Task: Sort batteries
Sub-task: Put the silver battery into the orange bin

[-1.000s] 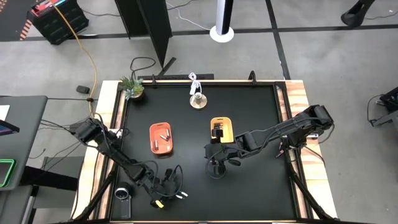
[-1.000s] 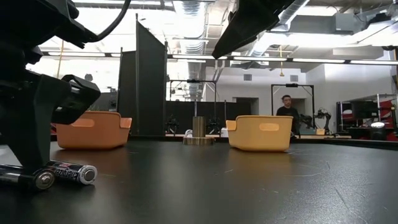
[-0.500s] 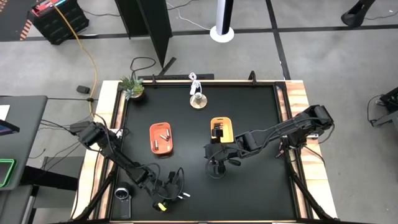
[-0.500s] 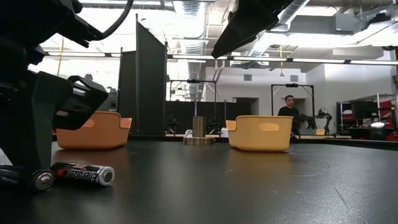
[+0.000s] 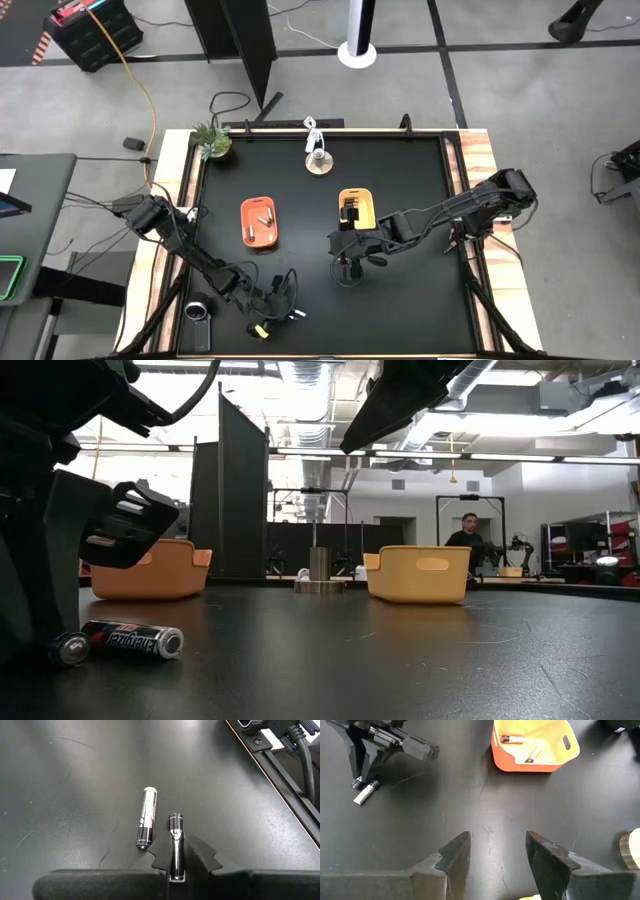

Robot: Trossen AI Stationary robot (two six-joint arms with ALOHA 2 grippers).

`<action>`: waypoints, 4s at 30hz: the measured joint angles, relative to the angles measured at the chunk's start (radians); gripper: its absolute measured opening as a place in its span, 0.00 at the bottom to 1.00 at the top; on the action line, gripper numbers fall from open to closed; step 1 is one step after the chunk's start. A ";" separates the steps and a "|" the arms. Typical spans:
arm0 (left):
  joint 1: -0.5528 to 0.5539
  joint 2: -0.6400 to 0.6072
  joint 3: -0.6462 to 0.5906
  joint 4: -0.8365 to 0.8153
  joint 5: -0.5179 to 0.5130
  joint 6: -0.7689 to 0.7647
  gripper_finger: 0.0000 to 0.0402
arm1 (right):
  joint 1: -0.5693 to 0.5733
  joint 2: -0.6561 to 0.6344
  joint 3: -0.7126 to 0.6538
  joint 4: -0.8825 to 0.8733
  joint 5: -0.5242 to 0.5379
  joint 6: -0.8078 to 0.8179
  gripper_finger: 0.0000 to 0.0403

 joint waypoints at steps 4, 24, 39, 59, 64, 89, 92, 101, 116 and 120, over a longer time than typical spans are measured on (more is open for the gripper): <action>0.000 -0.027 -0.001 -0.037 0.010 0.002 0.06 | 0.000 0.000 0.000 0.000 0.000 0.000 0.51; 0.048 -0.491 -0.005 -0.598 -0.364 0.023 0.06 | 0.000 0.000 0.000 0.028 0.000 -0.017 0.51; 0.373 -0.632 -0.091 -0.938 -0.451 -0.175 0.14 | 0.003 0.036 0.000 0.116 -0.005 -0.020 0.53; 0.166 -0.633 -0.108 -0.443 -0.179 0.167 0.41 | -0.014 0.225 0.130 0.181 0.016 -0.089 0.62; 0.088 -0.482 -0.107 -0.274 -0.123 0.184 0.41 | -0.023 0.225 0.130 0.166 0.022 -0.099 0.62; 0.046 -0.014 -0.014 0.100 -0.038 0.140 0.40 | 0.014 0.127 0.130 0.128 0.104 -0.103 0.62; 0.059 -0.015 -0.013 0.075 -0.033 0.122 0.35 | 0.014 0.127 0.130 0.128 0.104 -0.103 0.62; 0.089 -0.018 -0.012 0.016 0.012 0.098 0.05 | 0.013 0.127 0.130 0.126 0.104 -0.102 0.62; 0.107 -0.114 -0.019 -0.101 -0.001 0.166 0.05 | 0.014 0.127 0.130 0.125 0.123 -0.123 0.62; 0.109 -0.182 -0.019 -0.188 -0.076 0.166 0.05 | 0.014 0.127 0.130 0.121 0.124 -0.124 0.62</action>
